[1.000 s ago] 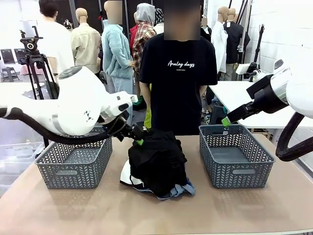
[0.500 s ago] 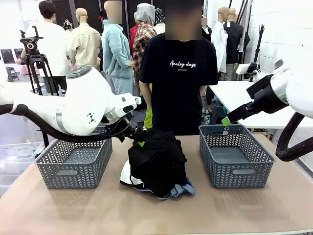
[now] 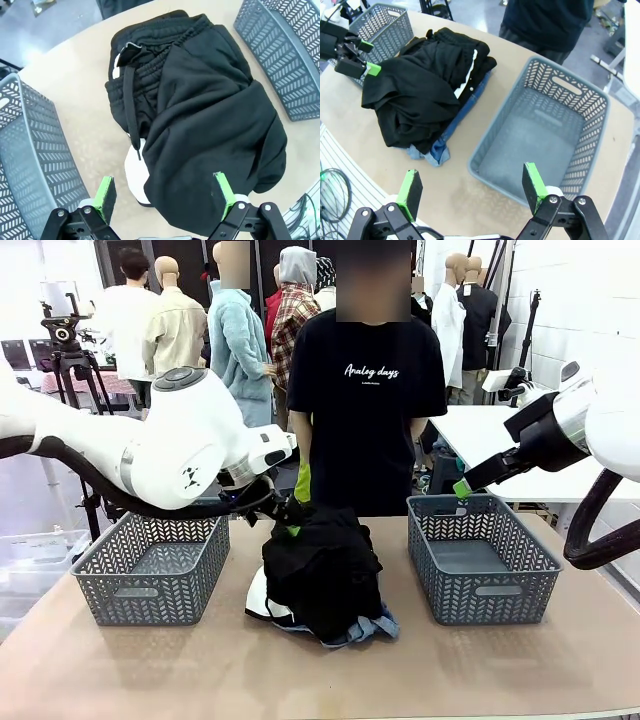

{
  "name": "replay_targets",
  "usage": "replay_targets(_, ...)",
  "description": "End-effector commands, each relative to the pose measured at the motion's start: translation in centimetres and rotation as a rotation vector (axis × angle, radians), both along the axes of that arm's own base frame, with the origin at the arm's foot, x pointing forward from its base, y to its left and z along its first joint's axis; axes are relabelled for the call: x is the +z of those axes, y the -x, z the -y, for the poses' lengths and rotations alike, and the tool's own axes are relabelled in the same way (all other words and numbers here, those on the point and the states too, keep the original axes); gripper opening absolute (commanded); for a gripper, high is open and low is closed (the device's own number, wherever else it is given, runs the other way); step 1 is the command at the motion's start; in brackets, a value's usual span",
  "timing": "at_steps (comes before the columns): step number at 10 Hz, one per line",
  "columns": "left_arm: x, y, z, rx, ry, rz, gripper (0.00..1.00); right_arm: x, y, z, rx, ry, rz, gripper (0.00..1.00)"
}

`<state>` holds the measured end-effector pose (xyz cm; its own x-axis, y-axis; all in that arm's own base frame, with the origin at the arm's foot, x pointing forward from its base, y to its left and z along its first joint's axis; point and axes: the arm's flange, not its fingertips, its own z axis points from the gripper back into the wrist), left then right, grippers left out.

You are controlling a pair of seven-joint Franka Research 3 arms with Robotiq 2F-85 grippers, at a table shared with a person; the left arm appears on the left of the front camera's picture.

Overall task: Sort the tops and bottoms.
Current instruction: Lift clothes from the center of the table with your left hand.

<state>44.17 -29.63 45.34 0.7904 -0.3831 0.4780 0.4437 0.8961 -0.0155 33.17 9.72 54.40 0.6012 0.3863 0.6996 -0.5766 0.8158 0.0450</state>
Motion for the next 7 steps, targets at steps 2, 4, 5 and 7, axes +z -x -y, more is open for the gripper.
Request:
replay_targets(2, -0.9, -2.1, 0.1, 0.091, -0.009, -0.035, 1.0, -0.1, -0.1, -0.1, 0.003, -0.02, -0.005, 1.0)
replay_targets(4, -1.9, -3.2, -0.8, 0.12, 0.01, -0.064, 1.0, -0.1, -0.1, -0.1, 0.003, -0.02, -0.005, 1.0)
replay_targets(5, -2.2, -3.5, -0.9, 0.122, 0.031, -0.092, 1.0, -0.1, -0.1, -0.1, 0.003, -0.02, -0.005, 1.0)
replay_targets(7, -2.9, -3.7, -0.9, 0.117, 0.072, -0.209, 0.83, -0.1, -0.1, -0.1, 0.003, -0.02, -0.005, 1.0)
